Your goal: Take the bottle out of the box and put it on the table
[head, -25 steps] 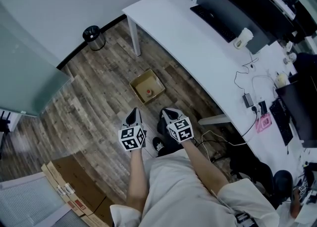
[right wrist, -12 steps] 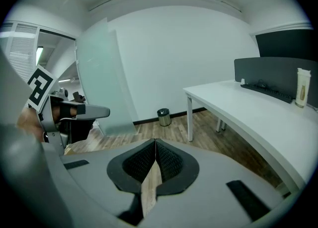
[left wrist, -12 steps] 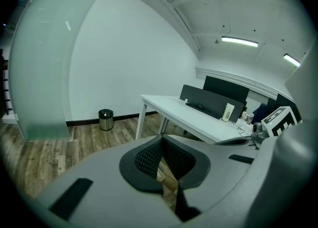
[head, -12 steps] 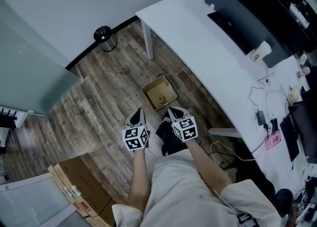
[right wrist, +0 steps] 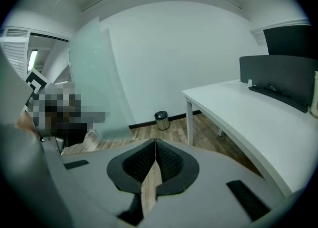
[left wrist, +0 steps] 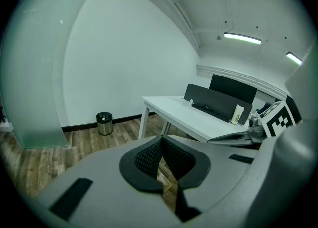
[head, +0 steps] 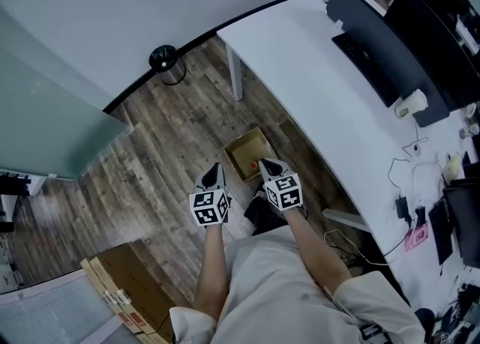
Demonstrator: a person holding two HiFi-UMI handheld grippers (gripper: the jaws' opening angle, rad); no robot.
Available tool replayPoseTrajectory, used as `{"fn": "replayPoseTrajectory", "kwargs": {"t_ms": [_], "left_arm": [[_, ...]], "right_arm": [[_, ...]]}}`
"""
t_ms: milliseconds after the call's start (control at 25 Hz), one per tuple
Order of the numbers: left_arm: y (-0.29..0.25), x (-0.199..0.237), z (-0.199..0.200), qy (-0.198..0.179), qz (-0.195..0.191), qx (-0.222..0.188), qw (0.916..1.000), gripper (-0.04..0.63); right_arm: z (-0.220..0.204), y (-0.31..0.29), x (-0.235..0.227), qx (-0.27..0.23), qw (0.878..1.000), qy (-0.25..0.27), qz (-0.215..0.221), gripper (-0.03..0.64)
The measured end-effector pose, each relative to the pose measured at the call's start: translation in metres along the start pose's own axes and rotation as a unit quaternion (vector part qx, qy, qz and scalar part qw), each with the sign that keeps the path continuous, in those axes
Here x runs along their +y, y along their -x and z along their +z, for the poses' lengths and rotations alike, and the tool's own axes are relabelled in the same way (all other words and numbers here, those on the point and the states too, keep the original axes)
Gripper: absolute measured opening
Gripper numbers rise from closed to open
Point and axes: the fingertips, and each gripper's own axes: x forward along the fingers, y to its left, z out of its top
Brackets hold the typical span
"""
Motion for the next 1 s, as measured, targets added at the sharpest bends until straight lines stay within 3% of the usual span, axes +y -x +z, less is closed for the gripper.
{"fn": "replayPoseTrajectory", "kwargs": {"t_ms": [360, 640, 1000], "left_arm": [[-0.06, 0.034, 0.043, -0.01, -0.001, 0.008, 0.9999, 0.015], [-0.113, 0.047, 0.061, 0.008, -0.008, 0.006, 0.9999, 0.014], [-0.158, 0.076, 0.026, 0.02, -0.016, 0.061, 0.9978, 0.014]], "right_arm": [[0.053, -0.059, -0.029, -0.007, 1.0, -0.005, 0.0, 0.04], [0.085, -0.093, -0.07, -0.015, 1.0, -0.015, -0.011, 0.04], [0.047, -0.139, -0.088, 0.039, 0.998, -0.032, -0.028, 0.04]]}}
